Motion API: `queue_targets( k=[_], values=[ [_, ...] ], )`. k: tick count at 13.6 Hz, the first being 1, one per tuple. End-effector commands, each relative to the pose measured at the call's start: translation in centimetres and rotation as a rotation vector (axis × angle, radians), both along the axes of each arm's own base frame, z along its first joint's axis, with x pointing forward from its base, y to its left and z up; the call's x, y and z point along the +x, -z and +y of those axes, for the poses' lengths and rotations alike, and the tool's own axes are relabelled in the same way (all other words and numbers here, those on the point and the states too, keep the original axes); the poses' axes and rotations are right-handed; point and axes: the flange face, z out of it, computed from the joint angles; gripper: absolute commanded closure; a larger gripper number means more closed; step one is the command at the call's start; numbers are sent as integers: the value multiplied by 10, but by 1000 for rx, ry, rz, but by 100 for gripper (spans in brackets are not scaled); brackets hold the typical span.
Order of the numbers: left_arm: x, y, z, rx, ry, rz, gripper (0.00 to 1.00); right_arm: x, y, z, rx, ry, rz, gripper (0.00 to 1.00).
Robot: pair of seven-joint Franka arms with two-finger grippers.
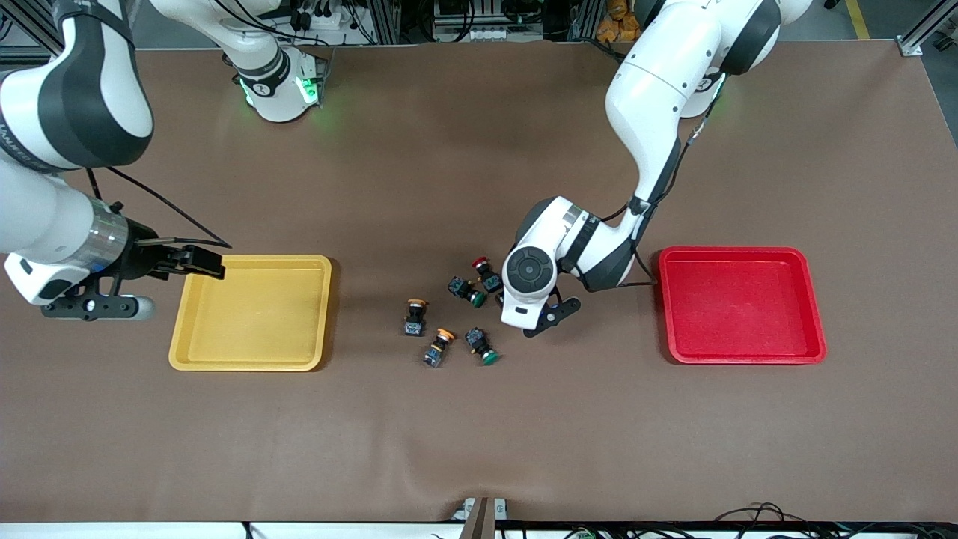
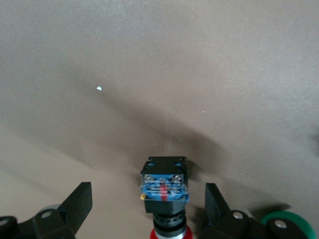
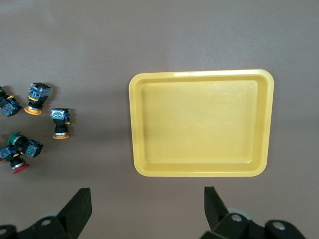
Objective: Place red and yellow buttons in trays
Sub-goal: 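Grasp the red button with the left gripper while the right gripper advances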
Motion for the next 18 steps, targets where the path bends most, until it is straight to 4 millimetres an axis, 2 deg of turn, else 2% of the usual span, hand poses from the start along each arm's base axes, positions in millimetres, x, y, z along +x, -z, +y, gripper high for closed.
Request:
queue_targets(
  k=[1, 2, 3, 4, 7, 8, 11, 14, 16, 18],
  values=[
    [-1, 3, -6, 15, -20, -37, 0, 6, 1, 6, 3, 32, -3, 0],
    [-1, 4, -7, 16, -19, -38, 0, 6, 1, 6, 3, 32, -3, 0],
    [-2, 6, -7, 16, -18, -34, 7, 6, 0, 6, 3, 32, -6, 0],
    [-3, 7, -8, 18, -14, -34, 16, 7, 0, 7, 4, 31, -12, 0],
    [-3, 8, -7, 18, -18, -32, 55, 7, 0, 8, 6, 31, -14, 0],
    [-3, 8, -7, 18, -18, -32, 65, 7, 0, 9, 5, 33, -14, 0],
    [-3, 8, -7, 20, -28, -33, 84, 9, 5, 13, 29, 68, -5, 0],
    [0, 1, -6, 12, -30, -40, 100, 9, 8, 20, 69, 112, 13, 0],
    [12, -22, 3, 1, -31, -59, 100, 16, 17, 25, 72, 130, 3, 0],
    [34, -47, 32, -3, -25, -77, 100, 29, 39, 42, 77, 188, -26, 0]
  ],
)
